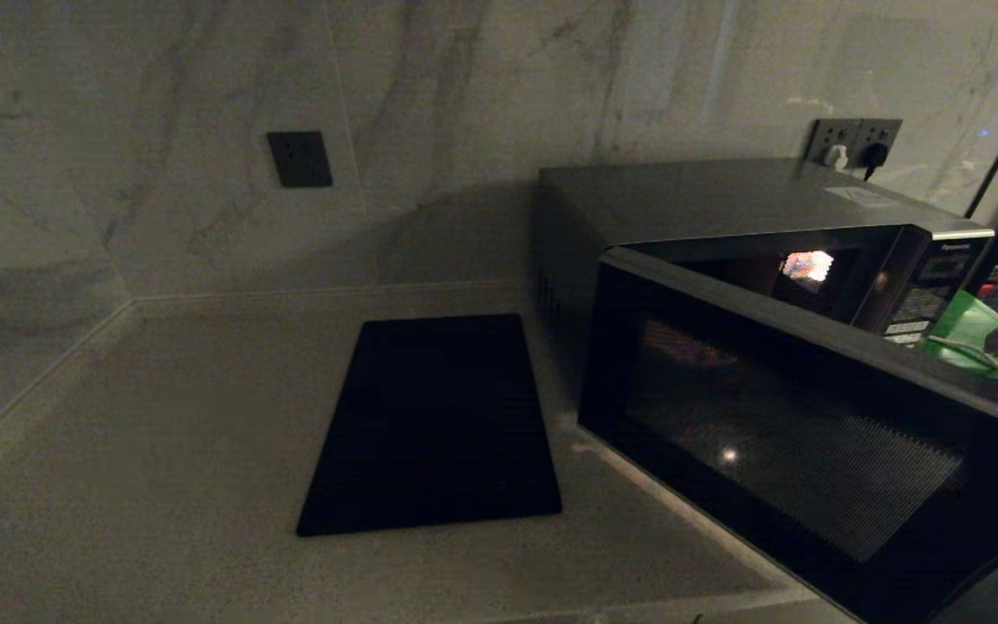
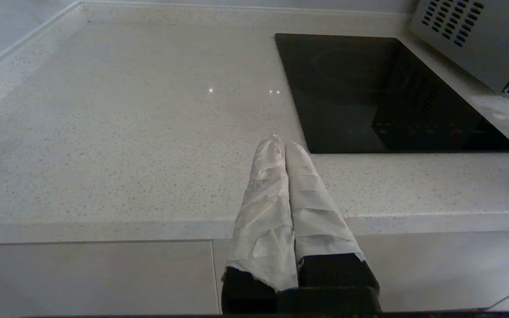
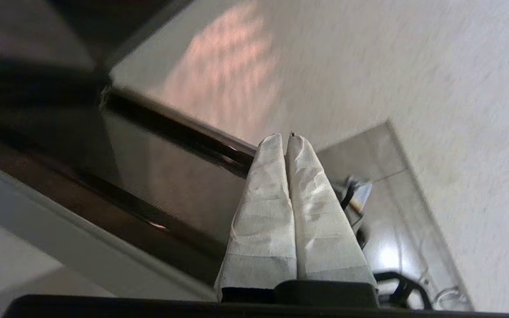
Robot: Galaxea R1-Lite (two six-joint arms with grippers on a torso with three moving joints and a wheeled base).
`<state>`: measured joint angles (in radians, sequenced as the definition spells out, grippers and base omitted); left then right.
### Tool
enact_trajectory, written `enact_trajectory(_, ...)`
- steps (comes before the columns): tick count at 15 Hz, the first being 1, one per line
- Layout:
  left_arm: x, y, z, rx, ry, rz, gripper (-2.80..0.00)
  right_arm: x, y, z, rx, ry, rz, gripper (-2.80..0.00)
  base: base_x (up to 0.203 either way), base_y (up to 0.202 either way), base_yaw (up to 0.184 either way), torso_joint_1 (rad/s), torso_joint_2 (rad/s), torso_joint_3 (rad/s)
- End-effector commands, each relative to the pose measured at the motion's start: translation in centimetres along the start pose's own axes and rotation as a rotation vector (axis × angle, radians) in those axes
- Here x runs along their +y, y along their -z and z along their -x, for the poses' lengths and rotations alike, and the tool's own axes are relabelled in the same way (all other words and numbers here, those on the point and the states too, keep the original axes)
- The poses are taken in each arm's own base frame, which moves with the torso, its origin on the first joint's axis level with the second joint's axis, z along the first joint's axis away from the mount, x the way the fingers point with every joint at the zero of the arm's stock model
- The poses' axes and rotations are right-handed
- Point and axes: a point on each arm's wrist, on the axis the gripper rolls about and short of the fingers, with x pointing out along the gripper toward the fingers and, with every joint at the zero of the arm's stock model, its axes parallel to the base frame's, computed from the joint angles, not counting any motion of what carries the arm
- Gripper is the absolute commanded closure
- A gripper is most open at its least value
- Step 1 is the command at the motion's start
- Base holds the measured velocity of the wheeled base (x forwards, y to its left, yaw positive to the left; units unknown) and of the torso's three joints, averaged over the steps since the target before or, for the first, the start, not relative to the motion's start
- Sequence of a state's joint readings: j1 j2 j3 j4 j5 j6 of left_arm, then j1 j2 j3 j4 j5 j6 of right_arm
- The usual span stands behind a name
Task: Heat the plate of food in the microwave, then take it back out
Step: Open the microwave oven
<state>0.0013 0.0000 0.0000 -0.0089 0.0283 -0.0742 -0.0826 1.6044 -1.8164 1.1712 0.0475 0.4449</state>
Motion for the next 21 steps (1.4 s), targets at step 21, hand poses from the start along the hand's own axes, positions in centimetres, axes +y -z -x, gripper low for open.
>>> enact_trajectory(21, 0.0, 0.0, 0.0, 0.001, -0.001, 0.001, 0.00, 7.7, 11.3, 1.9, 0.312, -0.234, 0.509, 0.00, 0.000, 0.000, 0.000, 0.000, 0.00, 0.000)
